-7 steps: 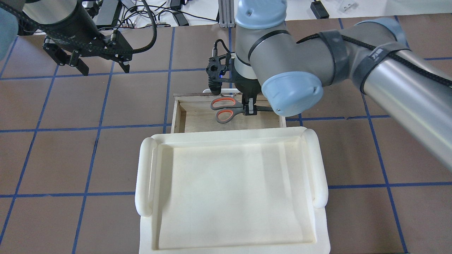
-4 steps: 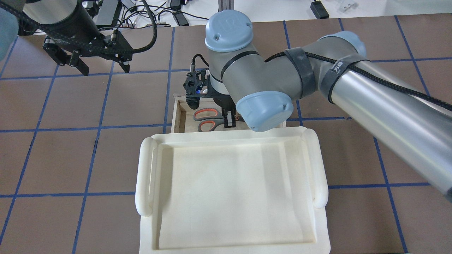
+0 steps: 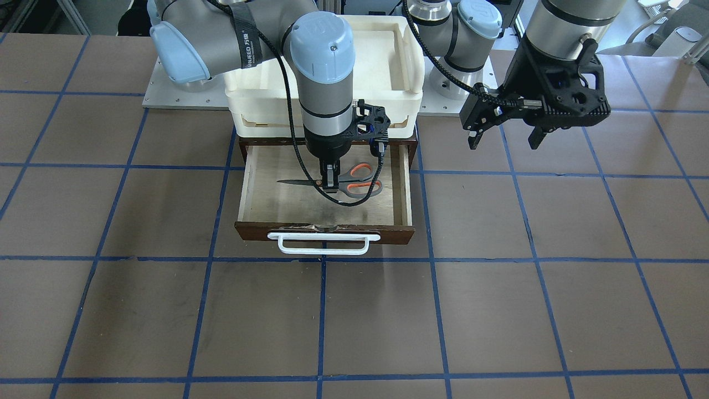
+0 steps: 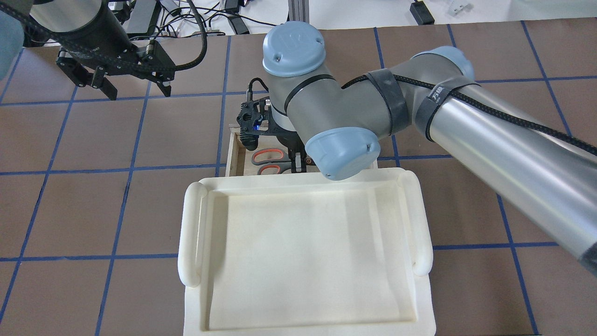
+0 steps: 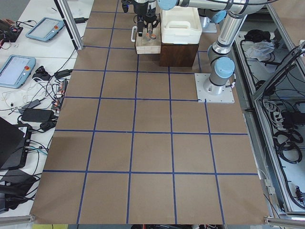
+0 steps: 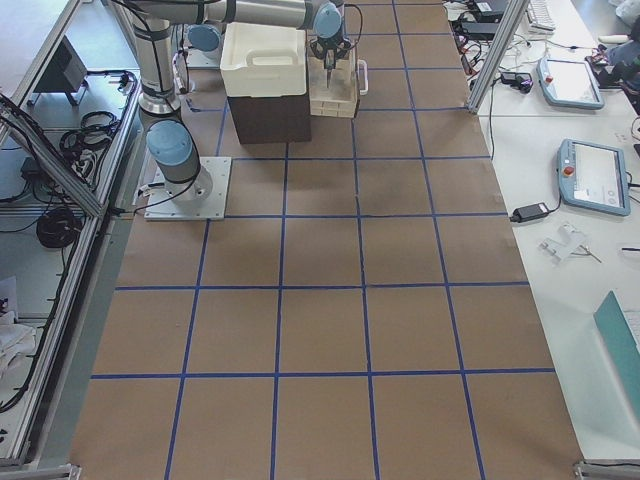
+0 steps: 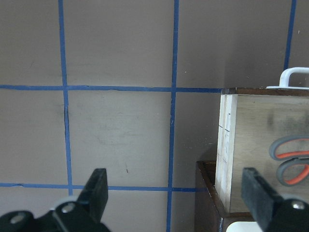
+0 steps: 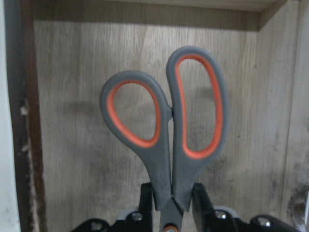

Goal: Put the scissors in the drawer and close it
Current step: 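Lower the scissors into the drawer and open the right gripper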

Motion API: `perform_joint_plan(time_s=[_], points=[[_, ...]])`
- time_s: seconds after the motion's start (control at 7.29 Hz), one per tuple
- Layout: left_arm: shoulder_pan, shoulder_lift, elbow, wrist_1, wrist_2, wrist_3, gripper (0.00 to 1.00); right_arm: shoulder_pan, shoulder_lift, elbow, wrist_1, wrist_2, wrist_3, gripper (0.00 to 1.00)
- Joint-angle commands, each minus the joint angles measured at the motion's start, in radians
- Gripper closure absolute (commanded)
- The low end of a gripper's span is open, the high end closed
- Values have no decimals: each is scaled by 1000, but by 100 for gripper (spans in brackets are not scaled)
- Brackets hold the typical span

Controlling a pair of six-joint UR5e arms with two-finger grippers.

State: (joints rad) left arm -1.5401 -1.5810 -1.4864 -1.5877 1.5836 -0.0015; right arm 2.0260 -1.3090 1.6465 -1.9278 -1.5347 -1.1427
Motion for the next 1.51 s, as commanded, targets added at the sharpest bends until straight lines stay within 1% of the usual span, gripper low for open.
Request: perform_joint_plan(time_s=[0.0, 0.14, 0.27, 0.41, 0.96, 1.24, 1.37], points=[[0, -1, 0, 0, 0, 0, 0, 0, 2, 1, 6, 1, 9, 74], [0, -1, 0, 0, 0, 0, 0, 0, 2, 3, 4, 2, 9, 46], [0, -1, 0, 0, 0, 0, 0, 0, 10, 3, -2, -1, 8, 4], [0, -1, -2, 0, 0, 0, 0, 0, 10, 3, -2, -1, 8, 0], [0, -1, 0, 0, 0, 3, 0, -1, 4, 3, -5, -15, 9, 0], [0, -1, 0, 0, 0, 3, 0, -50, -28, -7, -10, -22, 26, 0], [0, -1, -2, 0, 1, 3, 0, -111, -57, -5, 7, -24, 58, 0]])
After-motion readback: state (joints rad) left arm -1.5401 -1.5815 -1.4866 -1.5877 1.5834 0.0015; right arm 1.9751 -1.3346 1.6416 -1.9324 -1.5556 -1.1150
